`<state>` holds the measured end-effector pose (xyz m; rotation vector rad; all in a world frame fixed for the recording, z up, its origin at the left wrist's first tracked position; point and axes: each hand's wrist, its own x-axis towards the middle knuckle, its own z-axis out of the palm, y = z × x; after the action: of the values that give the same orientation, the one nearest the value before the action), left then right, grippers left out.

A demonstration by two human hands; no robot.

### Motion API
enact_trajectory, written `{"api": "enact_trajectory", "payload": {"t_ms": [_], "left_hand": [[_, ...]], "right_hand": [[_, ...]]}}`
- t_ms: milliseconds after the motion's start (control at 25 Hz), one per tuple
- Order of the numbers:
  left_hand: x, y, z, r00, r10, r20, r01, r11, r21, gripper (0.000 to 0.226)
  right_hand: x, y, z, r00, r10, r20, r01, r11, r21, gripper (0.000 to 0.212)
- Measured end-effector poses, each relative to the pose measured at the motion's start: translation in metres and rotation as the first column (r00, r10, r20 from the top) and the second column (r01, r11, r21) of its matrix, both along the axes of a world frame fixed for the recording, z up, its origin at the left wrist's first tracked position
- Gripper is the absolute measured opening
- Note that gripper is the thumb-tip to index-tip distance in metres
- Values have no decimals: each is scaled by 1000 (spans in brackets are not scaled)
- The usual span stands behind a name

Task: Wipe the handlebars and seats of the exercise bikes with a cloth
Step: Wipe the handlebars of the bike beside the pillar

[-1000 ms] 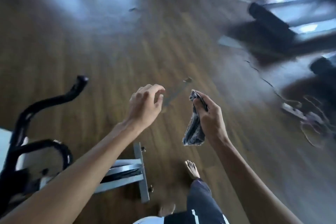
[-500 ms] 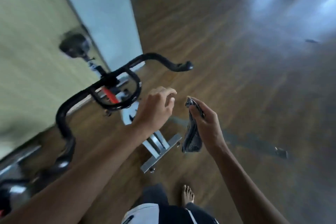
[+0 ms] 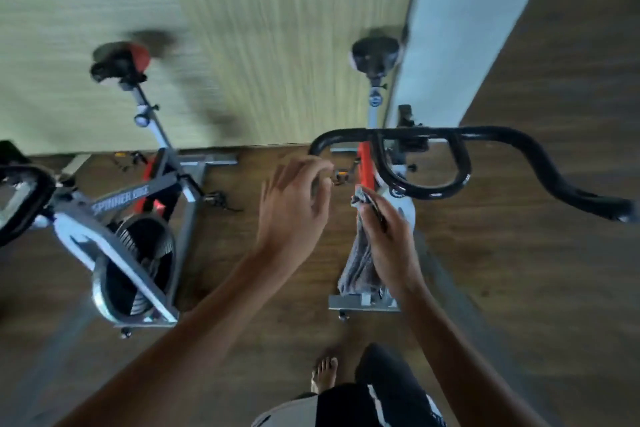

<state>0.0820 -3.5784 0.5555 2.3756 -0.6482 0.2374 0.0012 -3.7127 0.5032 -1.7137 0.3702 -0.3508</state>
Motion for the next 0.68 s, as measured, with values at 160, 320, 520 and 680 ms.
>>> {"api": "enact_trajectory", "payload": {"t_ms": [160,320,520,680], "left_hand": [[-10,11,-18,928,247,-280,-299,940,-162,35],[-16,-7,-36,784,262,-562,-500,804,-323,45],[-21,-29,-45,692,224,-686,-648,611,-454,47],[-17,-35,-51,693,222,-686,-684,502,-529,42]], "right_hand": [[21,17,-16,993,77,94,-70,995,-74,37],[34,15,-31,942,274,195,-242,954,-175,37],[43,15,-48,785,539,304,-489,841,-229,42],[53,20,-65,700,594,397,-541,803,-248,40]]}}
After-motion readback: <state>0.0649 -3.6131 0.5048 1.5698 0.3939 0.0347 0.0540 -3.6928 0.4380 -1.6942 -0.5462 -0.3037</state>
